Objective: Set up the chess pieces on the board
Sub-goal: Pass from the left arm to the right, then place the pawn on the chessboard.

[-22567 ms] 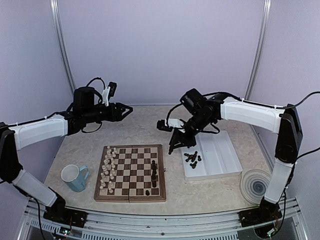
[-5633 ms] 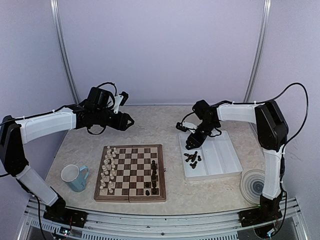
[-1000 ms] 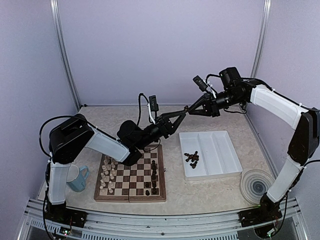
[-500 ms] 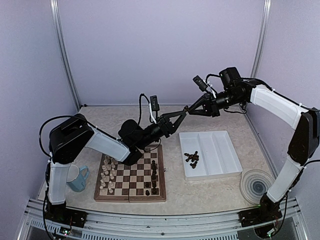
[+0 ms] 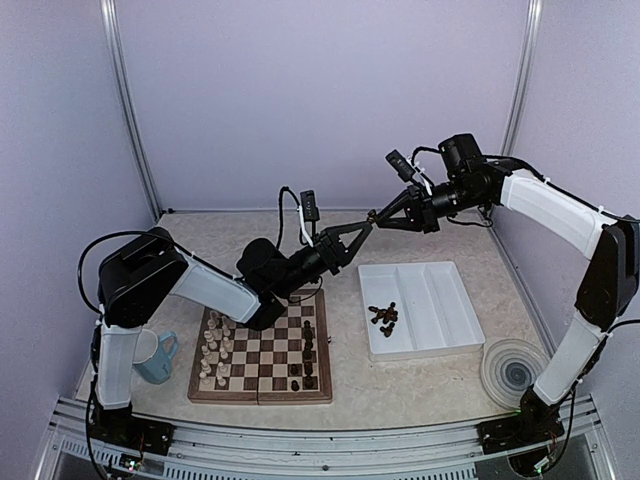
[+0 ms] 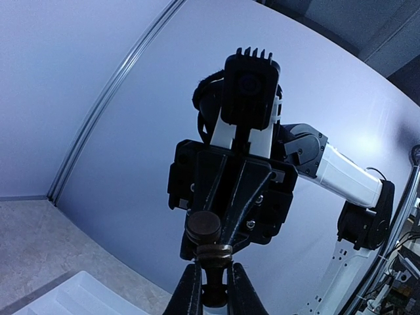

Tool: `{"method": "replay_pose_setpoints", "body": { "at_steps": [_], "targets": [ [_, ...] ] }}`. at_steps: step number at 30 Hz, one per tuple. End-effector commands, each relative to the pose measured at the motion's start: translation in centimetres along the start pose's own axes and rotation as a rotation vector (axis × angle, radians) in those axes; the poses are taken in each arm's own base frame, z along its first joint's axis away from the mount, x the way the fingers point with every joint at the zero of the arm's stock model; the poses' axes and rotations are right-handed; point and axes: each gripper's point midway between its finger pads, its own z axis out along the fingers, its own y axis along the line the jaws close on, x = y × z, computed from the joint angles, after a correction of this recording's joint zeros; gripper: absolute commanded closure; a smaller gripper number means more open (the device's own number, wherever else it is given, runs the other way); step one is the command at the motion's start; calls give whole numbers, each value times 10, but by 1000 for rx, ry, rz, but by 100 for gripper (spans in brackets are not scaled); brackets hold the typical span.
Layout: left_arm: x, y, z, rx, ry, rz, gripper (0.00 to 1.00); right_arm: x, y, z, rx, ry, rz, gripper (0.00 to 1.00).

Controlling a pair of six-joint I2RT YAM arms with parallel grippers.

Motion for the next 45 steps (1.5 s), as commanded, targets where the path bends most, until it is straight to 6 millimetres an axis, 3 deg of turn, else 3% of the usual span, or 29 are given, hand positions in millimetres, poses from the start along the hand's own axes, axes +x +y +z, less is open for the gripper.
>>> {"method": "replay_pose_setpoints", "body": {
  "at_steps": [1,6,11,14,16,23,32,45],
  "targets": [
    [0,0,2,5,4,6,91,0,3,1,-3,-1,-3,92],
    [-1,15,-1,-82,85,-40,97,4,1,-2,36,19,-23,93],
    [-10,25,-1,-217,304,-56,99,19,-12,-14,111,35,-36,93],
    [-8,32,-10,-327,491,-48,100,37,-24,-18,169,67,-48,93],
    [-11,37,-24,-409,615,-34,100,54,-30,-16,206,97,-63,93],
    [-11,64,-123,-753,1032,-150,100,82,-36,-16,275,133,-110,93],
    [17,46,-217,-976,1402,-188,100,98,-37,-14,275,164,-111,93],
    [80,28,-268,-1011,1680,-225,100,107,-35,-12,266,179,-106,92]
  ]
}}
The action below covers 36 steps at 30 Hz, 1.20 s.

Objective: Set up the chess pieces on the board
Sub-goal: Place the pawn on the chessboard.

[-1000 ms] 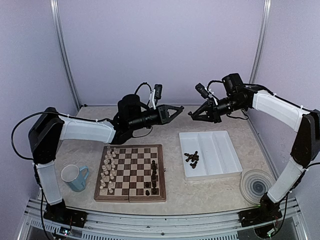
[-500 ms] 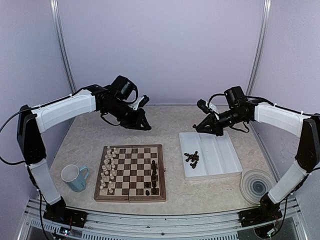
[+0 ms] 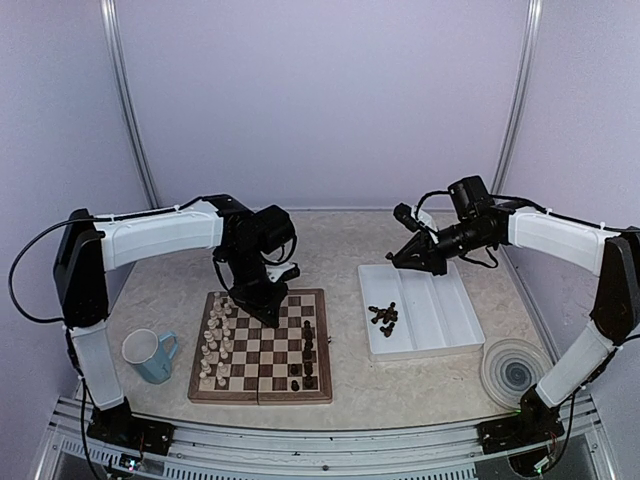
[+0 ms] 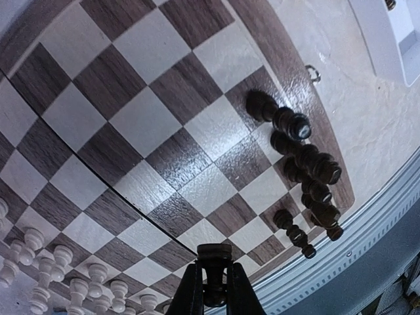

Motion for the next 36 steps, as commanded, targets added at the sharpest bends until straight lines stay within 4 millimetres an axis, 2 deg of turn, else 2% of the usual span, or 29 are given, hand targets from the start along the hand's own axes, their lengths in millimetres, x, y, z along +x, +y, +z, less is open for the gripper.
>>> {"method": "replay_pose_setpoints", "body": {
  "at_steps": [1,9,17,22,27,30,36],
  "targets": [
    [24,2,21,-37,116,20,100,0,0,-5,13,-8,-16,92],
    [34,5,40,-57,181,26,100,3,1,-3,4,-2,-9,92],
    [28,8,50,-74,196,34,100,6,1,-1,-3,4,-5,92],
    [22,8,53,-86,186,46,85,9,0,1,-7,10,1,92],
    [7,1,42,-84,116,67,71,10,0,3,-11,13,6,92],
    [2,-2,37,-86,81,70,69,11,0,4,-14,14,10,92],
    [10,2,38,-123,88,71,69,12,-1,5,-18,16,17,92]
  ]
}}
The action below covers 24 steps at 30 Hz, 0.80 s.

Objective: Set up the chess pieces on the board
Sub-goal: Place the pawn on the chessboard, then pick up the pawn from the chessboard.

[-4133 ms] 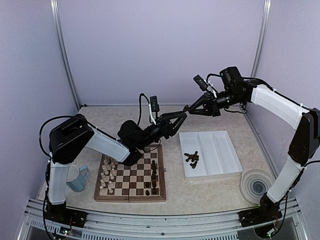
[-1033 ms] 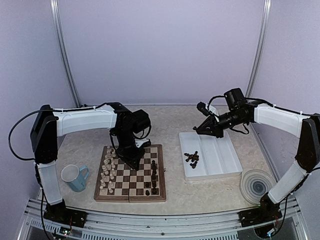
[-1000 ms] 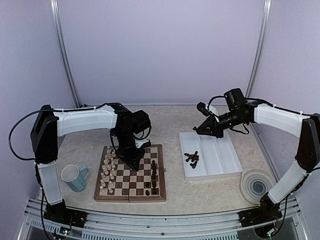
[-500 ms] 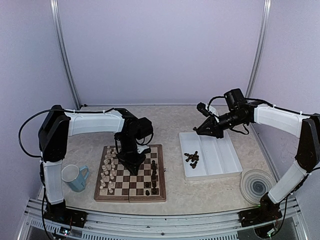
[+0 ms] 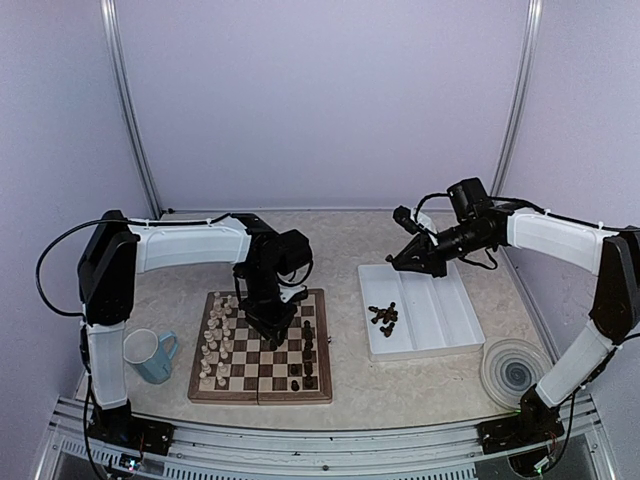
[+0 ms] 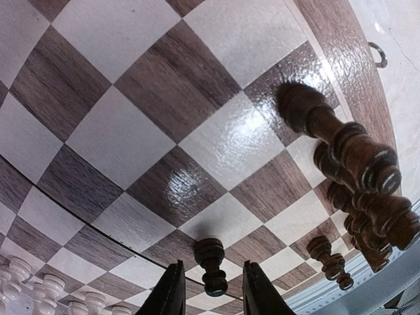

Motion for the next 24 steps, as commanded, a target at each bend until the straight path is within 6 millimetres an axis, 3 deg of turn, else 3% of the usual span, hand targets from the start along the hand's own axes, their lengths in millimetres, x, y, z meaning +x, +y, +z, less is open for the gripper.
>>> {"method": "replay_pose_setpoints", "body": {
  "at_steps": [1,7,18,24],
  "targets": [
    [0,-2,-10,-28,-47,10,69,7,-1,3,-12,8,18,92],
    [7,-5,-11,-31,-44,7,72,8,-2,4,-16,11,26,92],
    [8,-3,-8,-43,-41,1,87,7,0,3,-18,6,26,92],
    [3,-17,-15,-14,-67,27,89,7,0,3,-18,6,26,92]
  ]
}}
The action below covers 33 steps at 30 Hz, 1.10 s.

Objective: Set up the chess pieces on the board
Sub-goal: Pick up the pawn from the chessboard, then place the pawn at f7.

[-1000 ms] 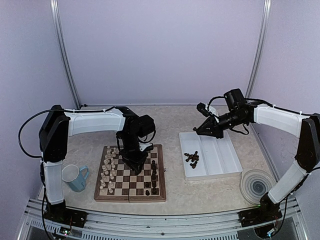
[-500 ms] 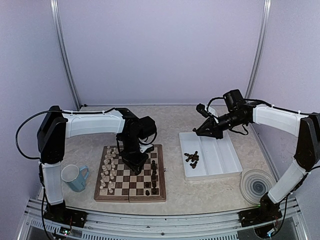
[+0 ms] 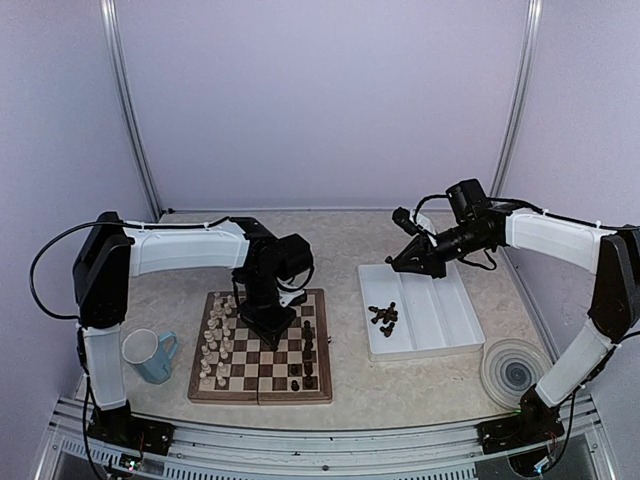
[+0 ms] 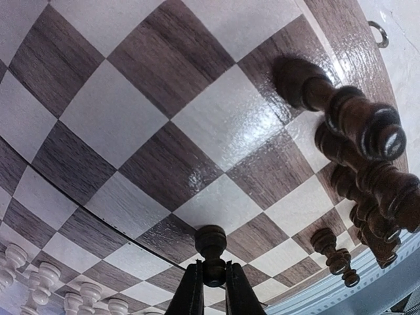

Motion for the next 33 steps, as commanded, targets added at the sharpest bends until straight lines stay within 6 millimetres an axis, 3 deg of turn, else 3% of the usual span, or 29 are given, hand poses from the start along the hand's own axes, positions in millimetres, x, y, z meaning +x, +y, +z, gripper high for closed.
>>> {"method": "replay_pose_setpoints", "body": {
  "at_steps": [1,13,33],
  "targets": [
    [-8,-17,-19,36,-68,33,89,4,0,0,-12,1,18,92],
    [-13,-45,-24,79,-93,86,90,5,0,1,-15,3,21,92],
    [-16,-53,-11,105,-62,104,90,7,0,2,-15,6,20,92]
  ]
}}
